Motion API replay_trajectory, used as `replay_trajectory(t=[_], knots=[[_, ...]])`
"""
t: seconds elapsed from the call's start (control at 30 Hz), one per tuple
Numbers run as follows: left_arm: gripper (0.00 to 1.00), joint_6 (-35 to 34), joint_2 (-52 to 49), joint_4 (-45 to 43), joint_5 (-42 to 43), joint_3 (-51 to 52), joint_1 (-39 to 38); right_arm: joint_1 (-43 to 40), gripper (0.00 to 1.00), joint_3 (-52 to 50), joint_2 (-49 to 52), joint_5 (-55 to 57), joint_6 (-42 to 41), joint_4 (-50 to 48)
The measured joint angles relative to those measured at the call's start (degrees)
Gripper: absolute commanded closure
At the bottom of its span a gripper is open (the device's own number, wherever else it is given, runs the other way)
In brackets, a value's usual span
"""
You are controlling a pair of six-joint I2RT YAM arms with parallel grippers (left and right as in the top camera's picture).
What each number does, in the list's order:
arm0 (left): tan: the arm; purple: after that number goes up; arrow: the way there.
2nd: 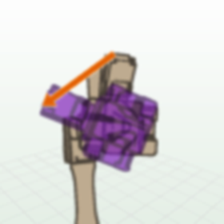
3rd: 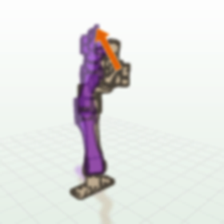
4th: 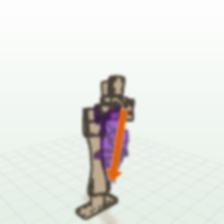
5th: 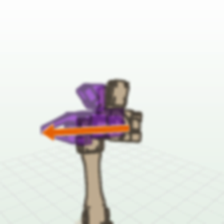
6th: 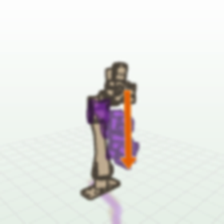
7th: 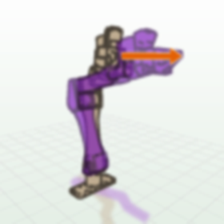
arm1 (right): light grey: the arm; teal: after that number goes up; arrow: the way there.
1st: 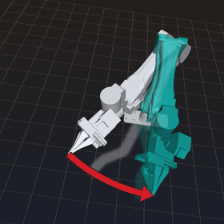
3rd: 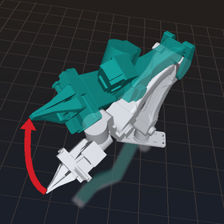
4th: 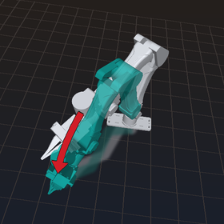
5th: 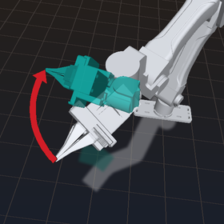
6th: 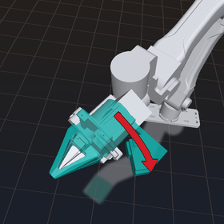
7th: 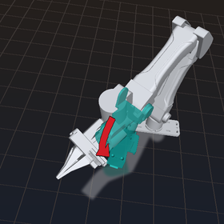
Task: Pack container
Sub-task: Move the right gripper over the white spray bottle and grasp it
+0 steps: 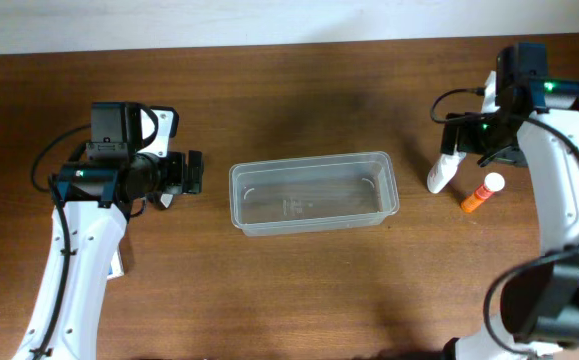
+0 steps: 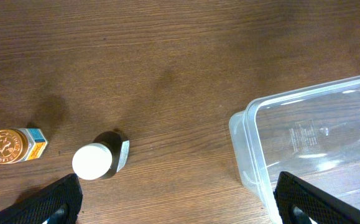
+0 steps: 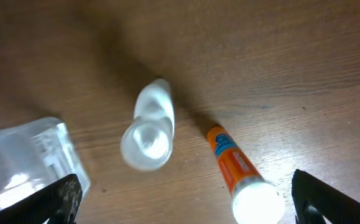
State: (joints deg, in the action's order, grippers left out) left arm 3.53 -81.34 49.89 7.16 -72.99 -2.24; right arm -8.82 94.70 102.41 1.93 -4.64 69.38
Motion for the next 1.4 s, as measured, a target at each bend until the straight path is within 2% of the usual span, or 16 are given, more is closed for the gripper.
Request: replay_trajectory(t=[0.23, 0.47, 0.57, 0.7, 0.97, 1.07, 1.2, 1.27, 1.4], knots=[[0.00, 0.0, 0.0, 0.0, 0.0, 0.0, 0.0, 0.0, 0.07, 0.0, 5.5, 0.0, 0.9, -1.2], [0.01, 0.0, 0.0, 0.0, 0.0, 0.0, 0.0, 0.0, 0.40, 0.0, 7.8, 0.0, 1.7, -1.9], [0.01, 0.0, 0.0, 0.0, 0.0, 0.0, 0.0, 0.0, 0.48, 0.0, 7.9, 0.0, 1.7, -2.4], [0.00, 0.0, 0.0, 0.0, 0.0, 0.0, 0.0, 0.0, 0.55, 0.0, 7.9, -0.1, 1.6, -2.4], [0.01, 0.0, 0.0, 0.0, 0.0, 0.0, 0.0, 0.0, 0.57, 0.0, 7.9, -4.3, 3.0, -2.6], [0.01, 0.0, 0.0, 0.0, 0.0, 0.0, 0.0, 0.0, 0.66, 0.0, 7.9, -5.2, 3.5, -2.6], [0.01, 0.0, 0.0, 0.0, 0.0, 0.0, 0.0, 0.3, 0.68, 0.0, 7.9, -5.8, 3.9, -2.6], [0.00, 0.0, 0.0, 0.0, 0.0, 0.0, 0.0, 0.5, 0.75, 0.0, 7.9, -6.0, 4.0, -2.6], [0.01, 0.0, 0.0, 0.0, 0.0, 0.0, 0.0, 1.0, 0.82, 0.0, 7.9, -6.1, 4.5, -2.6]])
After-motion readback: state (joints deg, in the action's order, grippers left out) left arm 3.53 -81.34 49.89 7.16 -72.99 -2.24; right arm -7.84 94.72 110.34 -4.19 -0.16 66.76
